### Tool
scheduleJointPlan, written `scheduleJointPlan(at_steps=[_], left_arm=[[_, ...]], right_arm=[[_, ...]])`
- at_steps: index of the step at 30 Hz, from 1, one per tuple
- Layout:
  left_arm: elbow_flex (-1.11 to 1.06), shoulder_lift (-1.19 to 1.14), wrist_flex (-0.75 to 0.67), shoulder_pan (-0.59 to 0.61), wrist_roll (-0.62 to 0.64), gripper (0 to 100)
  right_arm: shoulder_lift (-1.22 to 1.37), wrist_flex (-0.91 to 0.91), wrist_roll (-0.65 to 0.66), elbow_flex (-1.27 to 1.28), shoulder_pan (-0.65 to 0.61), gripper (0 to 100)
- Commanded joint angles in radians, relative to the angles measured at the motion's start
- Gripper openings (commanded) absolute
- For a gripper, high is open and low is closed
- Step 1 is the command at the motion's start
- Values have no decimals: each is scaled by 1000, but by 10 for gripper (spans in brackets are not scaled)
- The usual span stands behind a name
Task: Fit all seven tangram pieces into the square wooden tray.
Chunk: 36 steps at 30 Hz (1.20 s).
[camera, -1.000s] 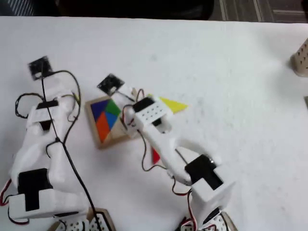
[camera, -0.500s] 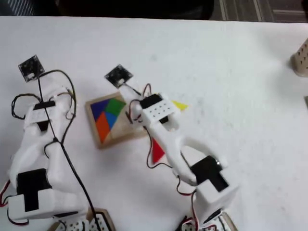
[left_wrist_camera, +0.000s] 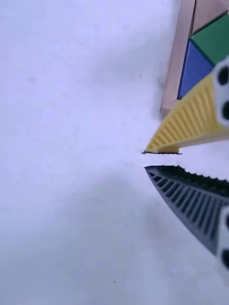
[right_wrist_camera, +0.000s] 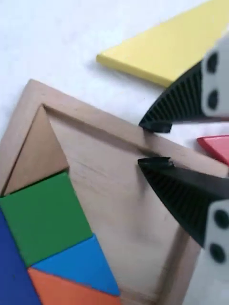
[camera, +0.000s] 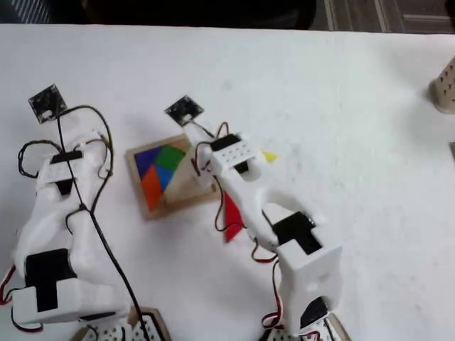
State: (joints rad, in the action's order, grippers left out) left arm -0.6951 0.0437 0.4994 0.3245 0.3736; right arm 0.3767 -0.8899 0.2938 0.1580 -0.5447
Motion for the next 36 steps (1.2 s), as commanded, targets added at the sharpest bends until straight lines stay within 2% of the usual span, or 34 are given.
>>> scheduleJointPlan(at_steps=[1,5,10,17,27,29,34,36], left_arm=[[6,47,-32,7,9,82],[6,47,-34,5,9,82],[6,47,-34,5,9,82],[5,47,-34,1,9,82],[3,47,-32,-4,9,82],[3,47,-31,-4,9,82],[3,47,-31,-4,9,82],[3,47,-31,-4,9,82]], right_arm=[[-4,-140,3,-28,8,19],[-21,-232,3,14,53,18],[-168,-182,31,213,73,18],[-437,-65,-109,493,182,22],[-550,-111,-124,555,249,22],[-567,-122,-124,555,255,53],[-572,-137,-121,559,248,252],[-572,-137,-80,562,245,279]])
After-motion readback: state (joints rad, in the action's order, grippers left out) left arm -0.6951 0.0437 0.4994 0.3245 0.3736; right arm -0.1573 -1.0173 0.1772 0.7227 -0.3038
